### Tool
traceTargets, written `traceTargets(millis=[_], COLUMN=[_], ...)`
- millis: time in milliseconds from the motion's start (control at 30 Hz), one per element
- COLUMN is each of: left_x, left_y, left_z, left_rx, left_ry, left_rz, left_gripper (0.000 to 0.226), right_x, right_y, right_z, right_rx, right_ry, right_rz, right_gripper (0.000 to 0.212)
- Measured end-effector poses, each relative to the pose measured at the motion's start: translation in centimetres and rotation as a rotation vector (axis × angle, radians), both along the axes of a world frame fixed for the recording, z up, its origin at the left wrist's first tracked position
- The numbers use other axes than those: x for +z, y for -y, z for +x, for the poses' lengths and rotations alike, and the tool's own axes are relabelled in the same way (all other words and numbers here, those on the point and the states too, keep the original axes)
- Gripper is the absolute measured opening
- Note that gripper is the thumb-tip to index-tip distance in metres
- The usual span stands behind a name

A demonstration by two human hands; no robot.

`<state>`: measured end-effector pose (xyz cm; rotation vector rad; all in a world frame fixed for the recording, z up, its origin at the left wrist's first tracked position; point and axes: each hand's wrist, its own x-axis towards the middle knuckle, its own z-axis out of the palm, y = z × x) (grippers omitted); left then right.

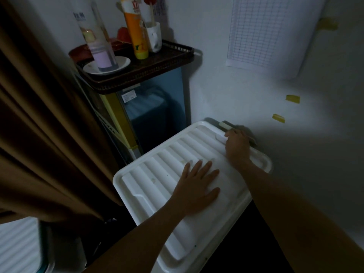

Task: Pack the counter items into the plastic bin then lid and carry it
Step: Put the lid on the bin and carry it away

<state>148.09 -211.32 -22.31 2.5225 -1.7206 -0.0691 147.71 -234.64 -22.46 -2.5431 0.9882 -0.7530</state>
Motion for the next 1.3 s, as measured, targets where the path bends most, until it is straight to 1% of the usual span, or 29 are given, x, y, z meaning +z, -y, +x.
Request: traceTargets(millis=[133, 233, 400, 633, 767, 900, 933, 1033, 1100, 1200, 1300], left_x=[-0.2, -0.5, -1.3, -2.1, -2.3, -2.1, -2.0, -2.1, -2.0, -1.9, -2.0], left_y=[0.1, 0.5, 1.2, 1.4, 1.5, 1.5, 1.5, 1.4, 1.4, 1.4, 1.5], left_z=[0.0, -0.3, -0.7, -0.2, 0.0, 0.1, 0.1, 0.0, -0.1, 0.0, -0.1], left_rx=[0.007, 0.019, 0.04, 0.043, 0.045, 0.051, 0.051, 0.05, 0.05, 0.055, 0.057], left_ry=[-0.007, -0.011, 0.01, -0.015, -0.028, -0.042, -0.046, -0.053, -0.054, -0.051, -0.044], left_rz=[-0.005, -0.012, -0.021, -0.053, -0.07, -0.05, -0.051, -0.06, -0.069, -0.076, -0.095], left_gripper=[0.064, 0.065, 0.064, 0.063, 0.063, 0.062, 0.062, 0.062, 0.062, 0.061, 0.06], right_x=[-0.6, -1.1, -1.8, -2.6, -2.3, -1.9, -1.9, -1.9, -1.9, -1.8, -1.8], right_y=[0.3, 0.7, 1.4, 1.1, 1.0, 0.4, 0.2, 0.0, 0.2, 0.2, 0.2], right_z=[0.3, 0.6, 0.6, 0.4, 0.0, -0.4, -0.4, -0.2, -0.1, 0.0, 0.2], right_rx=[-0.002, -0.005, 0.0, -0.092, -0.122, -0.181, -0.199, -0.231, -0.237, -0.263, -0.278], right_ry=[-0.042, -0.061, -0.135, -0.197, -0.197, -0.197, -0.191, -0.147, -0.156, -0.175, -0.207], right_rz=[-0.059, -0.059, -0.084, -0.17, -0.151, -0.157, -0.157, -0.154, -0.141, -0.106, -0.127], right_gripper=[0.025, 0.022, 0.031, 0.031, 0.032, 0.028, 0.031, 0.046, 0.052, 0.052, 0.049])
